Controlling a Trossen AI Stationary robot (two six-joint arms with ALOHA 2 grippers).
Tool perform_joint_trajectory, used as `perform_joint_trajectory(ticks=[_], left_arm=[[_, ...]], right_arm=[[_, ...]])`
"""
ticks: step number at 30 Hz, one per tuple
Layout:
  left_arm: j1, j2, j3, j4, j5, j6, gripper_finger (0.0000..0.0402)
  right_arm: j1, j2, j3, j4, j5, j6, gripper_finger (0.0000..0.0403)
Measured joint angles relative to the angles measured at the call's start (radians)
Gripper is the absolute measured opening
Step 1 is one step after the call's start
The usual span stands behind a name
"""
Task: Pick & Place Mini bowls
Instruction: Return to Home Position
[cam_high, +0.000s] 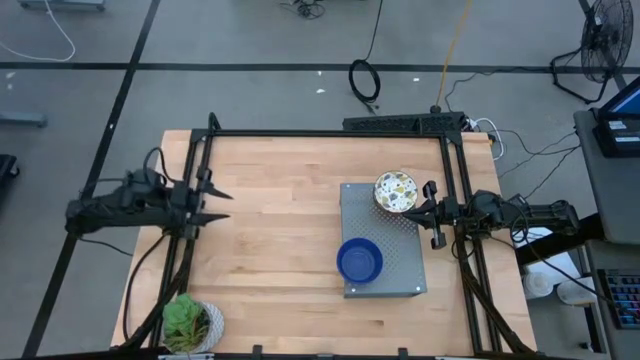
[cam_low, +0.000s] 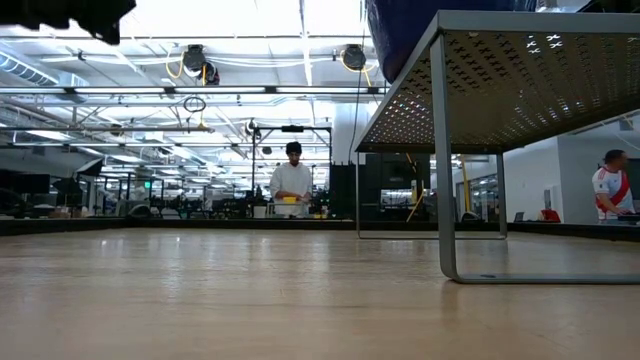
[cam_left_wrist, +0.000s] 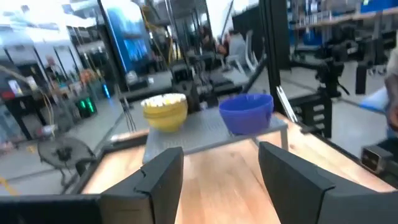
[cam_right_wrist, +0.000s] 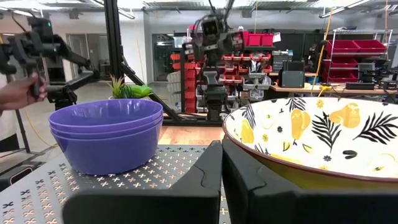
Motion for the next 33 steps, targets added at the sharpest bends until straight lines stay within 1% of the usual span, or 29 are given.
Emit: perform_joint_trajectory(ticks=[2,6,9,14,17,19,24,29,33], left_arm=[[0.000,-0.055,-0.069,0.054,-0.001,0.000,0.0214],[0.000,-0.149,-0.173,0.096,-0.033,-0.033,0.0214],[0.001,-0.148,-0.235,0.123,-0.053,-0.064,0.0214],[0.019,-0.149,-0.324,0.226,-0.096,-0.103,0.0214],[0.036,-0.149,-0.370,0.297,-0.098,-0.094,0.0214],[0.046,-0.148,-0.413,0.305,-0.106,-0.092,0.0214],[0.065,-0.113,-0.414,0.293,-0.135,-0.127,0.0214],[0.073,-0.076,-0.414,0.288,-0.190,-0.088,0.0214],[0.073,-0.068,-0.414,0.288,-0.195,-0.088,0.0214]], right_arm=[[0.000,0.000,0.000,0.000,0.000,0.000,0.0000],[0.000,0.000,0.000,0.000,0.000,0.000,0.0000],[0.000,0.000,0.000,0.000,0.000,0.000,0.0000],[0.000,0.000,0.000,0.000,0.000,0.000,0.0000],[0.000,0.000,0.000,0.000,0.000,0.000,0.0000],[0.000,0.000,0.000,0.000,0.000,0.000,0.0000],[0.000,0.000,0.000,0.002,0.000,0.000,0.0000],[0.000,0.001,0.000,0.002,0.000,0.000,0.0000],[0.000,0.001,0.000,0.001,0.000,0.000,0.0000]])
